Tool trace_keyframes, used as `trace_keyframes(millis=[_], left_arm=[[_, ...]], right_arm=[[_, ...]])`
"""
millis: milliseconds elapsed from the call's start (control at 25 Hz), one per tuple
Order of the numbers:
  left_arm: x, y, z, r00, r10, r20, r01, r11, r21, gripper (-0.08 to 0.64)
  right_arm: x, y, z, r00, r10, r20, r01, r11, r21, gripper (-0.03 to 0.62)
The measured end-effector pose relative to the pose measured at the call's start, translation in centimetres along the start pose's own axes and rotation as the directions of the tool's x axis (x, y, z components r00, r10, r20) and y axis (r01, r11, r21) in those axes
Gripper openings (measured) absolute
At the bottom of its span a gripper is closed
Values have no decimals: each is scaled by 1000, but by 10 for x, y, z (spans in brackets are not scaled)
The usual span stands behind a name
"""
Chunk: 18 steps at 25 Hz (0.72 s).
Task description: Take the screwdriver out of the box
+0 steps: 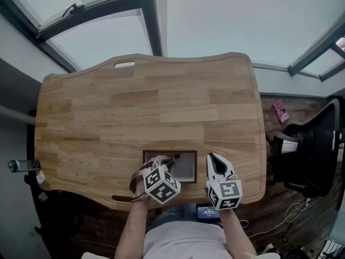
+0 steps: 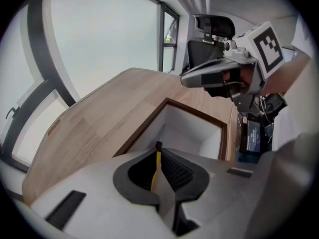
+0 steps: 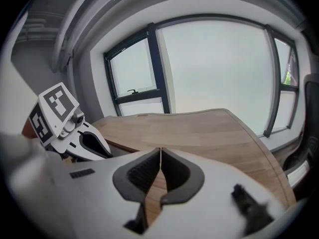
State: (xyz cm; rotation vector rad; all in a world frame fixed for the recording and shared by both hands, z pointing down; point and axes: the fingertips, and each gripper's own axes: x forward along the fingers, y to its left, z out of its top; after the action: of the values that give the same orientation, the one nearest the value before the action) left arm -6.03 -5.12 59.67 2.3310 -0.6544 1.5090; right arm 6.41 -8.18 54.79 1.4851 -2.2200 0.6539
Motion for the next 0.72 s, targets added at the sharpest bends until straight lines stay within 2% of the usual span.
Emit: trace_keyframes(millis=[200, 320, 440, 600, 720], left_arm=[[11, 0, -3, 999, 8, -52, -5, 999, 53, 24], [17, 1, -3, 997, 21, -68, -17, 998, 63, 114], [23, -1, -6, 995, 21, -101, -13, 997, 73, 114], [31, -3, -11, 989, 32, -141, -22, 997, 76, 136], [39, -4, -14, 987, 35, -159, -29, 999, 44, 158]], right_arm=[[7, -3, -5, 1000, 9, -22, -9, 1000, 5, 32], [12, -5, -9, 999, 16, -35, -16, 1000, 15, 32], [14, -7, -11, 999, 20, -42, -19, 1000, 20, 32], [17, -12, -11, 999, 19, -46, -18, 1000, 24, 32], [19, -15, -11, 998, 20, -51, -19, 1000, 25, 32]])
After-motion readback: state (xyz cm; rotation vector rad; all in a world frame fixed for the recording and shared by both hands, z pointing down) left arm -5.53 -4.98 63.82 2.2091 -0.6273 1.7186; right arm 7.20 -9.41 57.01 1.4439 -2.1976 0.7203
